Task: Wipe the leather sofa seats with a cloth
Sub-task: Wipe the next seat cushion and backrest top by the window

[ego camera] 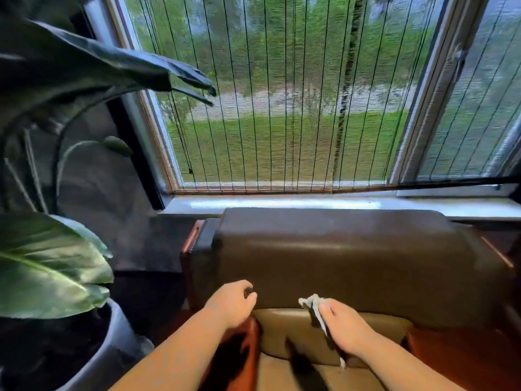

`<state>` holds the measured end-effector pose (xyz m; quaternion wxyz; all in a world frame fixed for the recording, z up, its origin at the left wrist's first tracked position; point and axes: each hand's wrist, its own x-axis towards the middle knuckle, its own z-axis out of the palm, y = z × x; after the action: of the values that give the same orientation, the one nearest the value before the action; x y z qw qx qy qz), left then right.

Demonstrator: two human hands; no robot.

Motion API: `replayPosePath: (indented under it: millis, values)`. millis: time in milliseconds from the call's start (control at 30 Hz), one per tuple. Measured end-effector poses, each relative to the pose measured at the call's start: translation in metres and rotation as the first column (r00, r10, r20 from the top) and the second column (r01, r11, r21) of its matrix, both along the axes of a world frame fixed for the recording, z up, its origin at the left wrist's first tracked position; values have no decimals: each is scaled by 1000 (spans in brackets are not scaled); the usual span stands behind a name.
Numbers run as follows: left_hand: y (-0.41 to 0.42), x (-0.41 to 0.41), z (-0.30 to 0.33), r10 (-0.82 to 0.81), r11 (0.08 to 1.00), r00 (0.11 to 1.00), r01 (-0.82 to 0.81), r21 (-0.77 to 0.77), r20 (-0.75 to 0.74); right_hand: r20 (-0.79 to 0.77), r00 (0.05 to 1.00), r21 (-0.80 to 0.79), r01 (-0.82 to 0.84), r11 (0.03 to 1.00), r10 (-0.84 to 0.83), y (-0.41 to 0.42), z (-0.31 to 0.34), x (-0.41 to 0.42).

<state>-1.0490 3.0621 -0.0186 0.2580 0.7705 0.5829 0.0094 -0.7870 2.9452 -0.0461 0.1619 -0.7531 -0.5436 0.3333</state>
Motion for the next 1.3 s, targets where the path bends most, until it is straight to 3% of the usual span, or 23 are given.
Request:
replayPosePath:
  millis: [400,700,933,1033,1100,1167,1233,1300]
  values:
    - [86,-46,19,33,997,999,-35,71,33,10,999,141,43,989,-45,77,13,-34]
    - [163,-29,7,33,996,999,-34,81,12,-73,980,186,197,963,-186,161,-1,-50]
    - [229,0,-30,51,992,998,-55,115,44,4,964,293,254,922,-267,231,1,-32]
    - [268,10,-52,25,988,999,-21,156,-24,158,958,307,181,934,-238,265,-20,-14]
    - [304,21,-69,-26,979,996,43,199,-88,351,935,145,-4,989,-48,292,-42,-1]
    - [340,36,-90,-142,962,971,181,205,-191,512,841,-51,-172,984,174,316,-73,10]
    - [363,48,-116,-233,932,930,297,208,-285,598,779,15,-246,969,189,332,-106,20]
    - [374,52,-145,-231,883,924,331,334,-305,693,712,141,-287,947,113,340,-136,24]
